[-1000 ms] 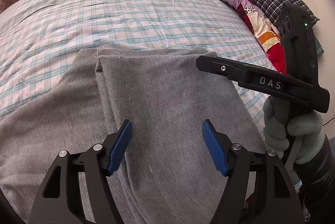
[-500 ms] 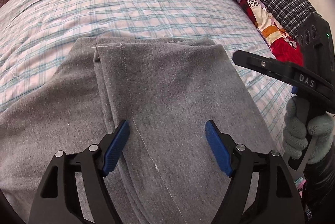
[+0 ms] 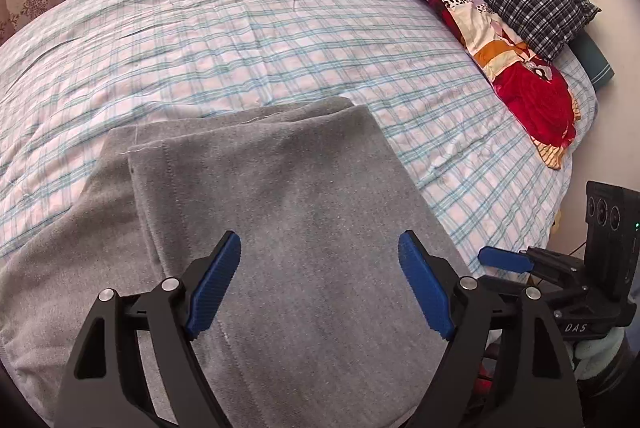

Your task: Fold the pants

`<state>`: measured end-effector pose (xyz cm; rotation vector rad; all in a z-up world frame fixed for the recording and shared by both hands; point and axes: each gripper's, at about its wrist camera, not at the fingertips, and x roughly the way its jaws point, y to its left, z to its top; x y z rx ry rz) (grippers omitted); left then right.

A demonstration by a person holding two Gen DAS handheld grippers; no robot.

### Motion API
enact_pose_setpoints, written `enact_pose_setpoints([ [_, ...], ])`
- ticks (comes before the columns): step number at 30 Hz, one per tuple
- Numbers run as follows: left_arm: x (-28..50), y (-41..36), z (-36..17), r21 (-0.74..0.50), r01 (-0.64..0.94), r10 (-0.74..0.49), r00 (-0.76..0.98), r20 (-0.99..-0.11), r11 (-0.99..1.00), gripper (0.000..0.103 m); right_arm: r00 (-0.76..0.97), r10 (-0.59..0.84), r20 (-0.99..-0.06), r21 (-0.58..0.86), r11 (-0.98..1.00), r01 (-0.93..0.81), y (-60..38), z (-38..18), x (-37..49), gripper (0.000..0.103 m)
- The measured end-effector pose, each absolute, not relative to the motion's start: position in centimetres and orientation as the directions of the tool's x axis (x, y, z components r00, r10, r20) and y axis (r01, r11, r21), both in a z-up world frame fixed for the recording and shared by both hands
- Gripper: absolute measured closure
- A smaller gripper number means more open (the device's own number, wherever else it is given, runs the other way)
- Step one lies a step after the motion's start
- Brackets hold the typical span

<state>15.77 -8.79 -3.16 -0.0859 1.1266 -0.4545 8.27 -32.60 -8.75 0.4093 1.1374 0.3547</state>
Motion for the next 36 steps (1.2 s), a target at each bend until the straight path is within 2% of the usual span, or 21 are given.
enact_pose_setpoints([
  [3,16.5,-10.4,-3.4,-0.307,0.319,-0.407,0.321,-0.855,0.897,0.021,0.350,0.495,-0.796,0.511,0.858,-0.051,-32.3,-9.4,7.8,0.043],
  [8,18.2,-12.5,-4.2,-0.296,0.323,-0.390,0.281,-0.877,0.899,0.021,0.287,0.572,-0.768,0.587,0.809,-0.040,-31.4,-10.6,7.2,0.055],
  [11,19.3,-13.6,-4.6,-0.310,0.312,-0.393,0.250,-0.885,0.898,0.021,0.285,0.568,-0.772,0.584,0.811,-0.037,-31.1,-10.8,7.1,0.057],
  [13,19.9,-14.4,-4.8,-0.319,0.312,-0.397,0.231,-0.889,0.895,0.021,0.292,0.567,-0.770,0.584,0.811,-0.034,-31.0,-10.7,7.0,0.063],
  [18,21.2,-17.0,-5.6,-0.278,0.330,-0.348,0.178,-0.920,0.902,0.021,0.343,0.519,-0.783,0.517,0.849,-0.105,-29.9,-8.9,6.7,0.072],
  [22,22.2,-18.7,-6.1,-0.246,0.336,-0.307,0.140,-0.941,0.909,0.021,0.398,0.450,-0.799,0.399,0.893,-0.208,-27.6,-7.0,5.7,0.073],
  [36,22.3,-22.2,-6.8,-0.023,0.435,-0.094,0.143,-0.985,0.900,0.020,0.453,0.441,-0.774,0.298,0.886,-0.354,-22.9,-4.5,4.6,0.072],
])
